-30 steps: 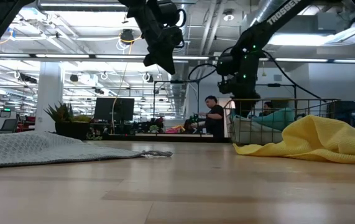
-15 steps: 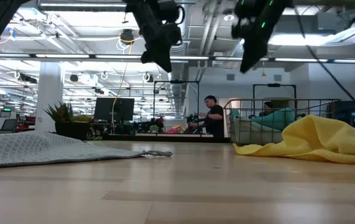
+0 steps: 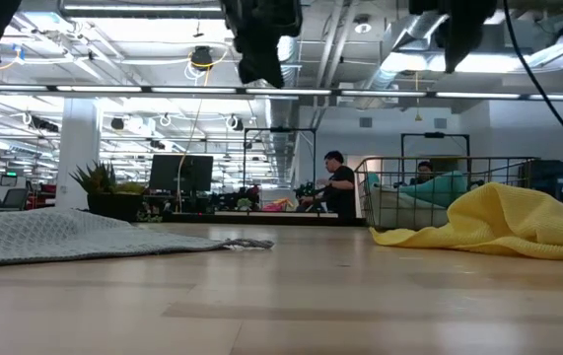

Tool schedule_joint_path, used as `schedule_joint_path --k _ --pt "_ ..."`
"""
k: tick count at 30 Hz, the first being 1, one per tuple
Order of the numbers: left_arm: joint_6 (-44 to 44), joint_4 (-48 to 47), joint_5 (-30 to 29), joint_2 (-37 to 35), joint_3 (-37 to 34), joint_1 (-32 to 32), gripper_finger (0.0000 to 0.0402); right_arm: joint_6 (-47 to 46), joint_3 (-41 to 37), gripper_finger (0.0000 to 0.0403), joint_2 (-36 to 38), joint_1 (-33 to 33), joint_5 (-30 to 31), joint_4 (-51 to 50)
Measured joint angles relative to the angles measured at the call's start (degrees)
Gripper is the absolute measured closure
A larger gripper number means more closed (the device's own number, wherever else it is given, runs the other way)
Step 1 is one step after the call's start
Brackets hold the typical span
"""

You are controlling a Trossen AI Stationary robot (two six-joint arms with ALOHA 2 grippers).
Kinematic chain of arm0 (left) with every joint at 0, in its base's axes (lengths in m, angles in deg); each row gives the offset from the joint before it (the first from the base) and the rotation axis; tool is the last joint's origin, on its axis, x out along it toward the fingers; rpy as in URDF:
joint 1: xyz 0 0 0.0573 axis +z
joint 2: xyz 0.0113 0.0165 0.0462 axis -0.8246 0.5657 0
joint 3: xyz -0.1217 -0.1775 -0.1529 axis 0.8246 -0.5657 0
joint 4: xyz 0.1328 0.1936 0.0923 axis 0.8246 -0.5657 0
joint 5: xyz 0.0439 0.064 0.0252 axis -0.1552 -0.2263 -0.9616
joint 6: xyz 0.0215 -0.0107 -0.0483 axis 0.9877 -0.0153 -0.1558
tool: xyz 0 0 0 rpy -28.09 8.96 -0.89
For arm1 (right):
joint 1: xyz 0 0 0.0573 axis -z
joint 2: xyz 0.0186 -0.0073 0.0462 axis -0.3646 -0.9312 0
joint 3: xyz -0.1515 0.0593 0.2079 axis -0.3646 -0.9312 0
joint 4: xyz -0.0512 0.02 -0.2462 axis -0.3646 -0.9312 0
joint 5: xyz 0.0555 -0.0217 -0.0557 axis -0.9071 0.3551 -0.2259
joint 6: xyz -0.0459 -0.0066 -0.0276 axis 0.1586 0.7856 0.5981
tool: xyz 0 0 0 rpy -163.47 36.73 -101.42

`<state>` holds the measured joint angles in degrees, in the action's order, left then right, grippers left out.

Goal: Fold microfiber towels
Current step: Fold the yellow microfiber cloth

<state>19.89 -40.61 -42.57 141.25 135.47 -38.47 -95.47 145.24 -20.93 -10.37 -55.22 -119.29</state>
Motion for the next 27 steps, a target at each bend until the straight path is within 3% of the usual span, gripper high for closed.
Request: schedule_joint_path --k 6,10,16,27 --pt "3.4 4.6 0.0 0.0 -3.8 -6.3 0.0401 -14.1 0.0 0.0217 -0.7 -9.2 0.0 1.1" --pt "2.5 5.6 0.0 0.2 -5.6 -9.5 0.0401 -16.4 0.0 0.0217 -2.5 -13.1 0.0 1.6" --pt "-1.8 8.0 -1.1 0.2 -5.8 -12.8 0.0401 -11.3 -1.3 0.0217 -7.4 -16.0 0.0 3.2" --pt "-10.8 7.9 -6.3 -0.1 -5.7 -14.5 0.0401 -3.6 -14.2 0.0217 -12.7 -14.1 -2.3 15.7"
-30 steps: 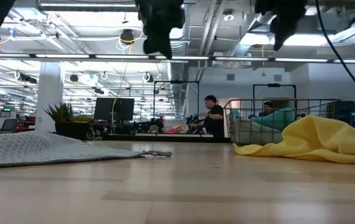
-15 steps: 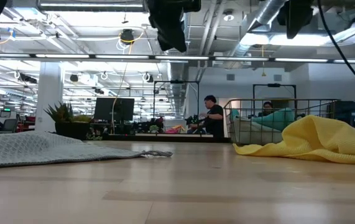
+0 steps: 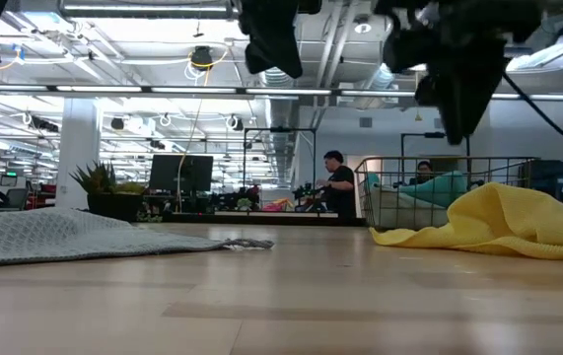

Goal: Fold microfiber towels
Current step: Fold the yellow microfiber cloth

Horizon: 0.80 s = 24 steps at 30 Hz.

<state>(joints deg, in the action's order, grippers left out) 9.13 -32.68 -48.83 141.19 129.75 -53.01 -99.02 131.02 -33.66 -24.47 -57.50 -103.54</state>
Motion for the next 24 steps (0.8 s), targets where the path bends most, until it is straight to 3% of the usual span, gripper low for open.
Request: schedule_joint_path --k 8,15,21,24 --pt "-2.5 -2.9 -0.4 0.0 0.0 -0.9 0.0401 5.1 -6.8 0.0217 -2.7 2.1 -4.1 14.1" --pt "-3.2 -3.2 -0.6 0.0 0.1 -2.0 0.0401 10.7 -7.6 0.0217 -8.3 4.5 -9.7 13.8" --pt "-3.8 -4.0 -0.9 0.0 0.1 -2.3 0.0401 14.1 -7.6 0.0217 -12.3 5.6 -10.8 12.8" --pt "-3.8 -4.1 -1.0 0.0 0.1 -2.3 0.0401 14.5 -7.6 0.0217 -13.2 6.2 -15.4 12.1"
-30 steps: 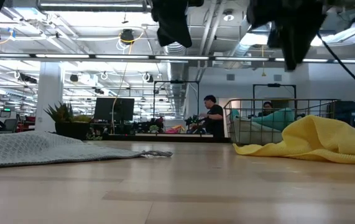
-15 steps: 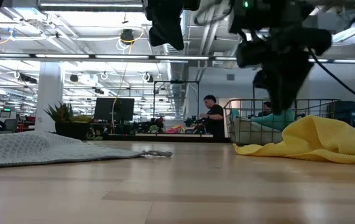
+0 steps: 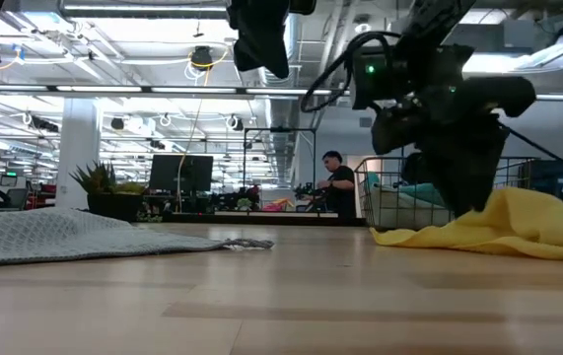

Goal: Fold microfiber towels
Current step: Fold the yellow microfiber cloth

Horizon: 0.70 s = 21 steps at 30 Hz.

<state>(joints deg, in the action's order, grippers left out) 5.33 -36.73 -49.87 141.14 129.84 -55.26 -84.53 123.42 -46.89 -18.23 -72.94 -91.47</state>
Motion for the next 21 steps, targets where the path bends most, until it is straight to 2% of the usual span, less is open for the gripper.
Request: schedule_joint_path --k 3,17,21 --pt "0.0 -0.3 0.0 0.0 0.0 0.0 0.0402 1.8 0.0 0.022 0.0 0.3 -3.1 -1.3" --pt "0.2 -0.3 0.0 0.0 0.0 0.0 0.0401 1.7 0.0 0.0227 0.7 2.0 3.8 0.9" --pt "0.2 -0.3 0.0 0.0 0.0 0.0 0.0401 2.6 0.0 0.0232 0.2 3.4 1.7 -1.1"
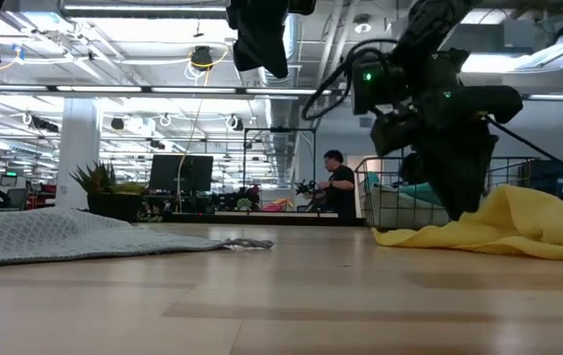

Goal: Fold microfiber towels
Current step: Fold the yellow microfiber cloth

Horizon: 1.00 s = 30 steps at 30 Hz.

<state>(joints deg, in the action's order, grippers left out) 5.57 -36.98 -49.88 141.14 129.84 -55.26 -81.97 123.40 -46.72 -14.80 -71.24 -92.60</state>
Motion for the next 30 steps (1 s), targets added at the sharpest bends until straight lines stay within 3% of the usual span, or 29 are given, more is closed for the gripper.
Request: schedule_joint_path --k 10,19,22,27,30 --pt "0.0 -0.1 0.0 0.0 0.0 0.0 0.0401 3.3 -0.6 0.0237 -2.0 3.0 -9.0 -1.1" --pt "0.0 -0.3 0.0 0.0 0.0 0.0 0.0401 4.2 -2.6 0.0245 -2.0 2.4 -9.3 -2.0" --pt "0.0 -0.3 0.0 0.0 0.0 0.0 0.0401 4.2 -2.6 0.0277 -1.8 2.5 -9.3 -1.8" --pt "-0.1 -0.4 0.0 0.0 0.0 0.0 0.0401 2.7 -2.3 0.0378 -1.7 2.6 -8.6 -2.4" --pt "-0.4 -0.6 0.0 0.0 0.0 0.0 0.0401 2.7 -0.7 0.0388 -1.5 2.2 -6.5 -4.3"
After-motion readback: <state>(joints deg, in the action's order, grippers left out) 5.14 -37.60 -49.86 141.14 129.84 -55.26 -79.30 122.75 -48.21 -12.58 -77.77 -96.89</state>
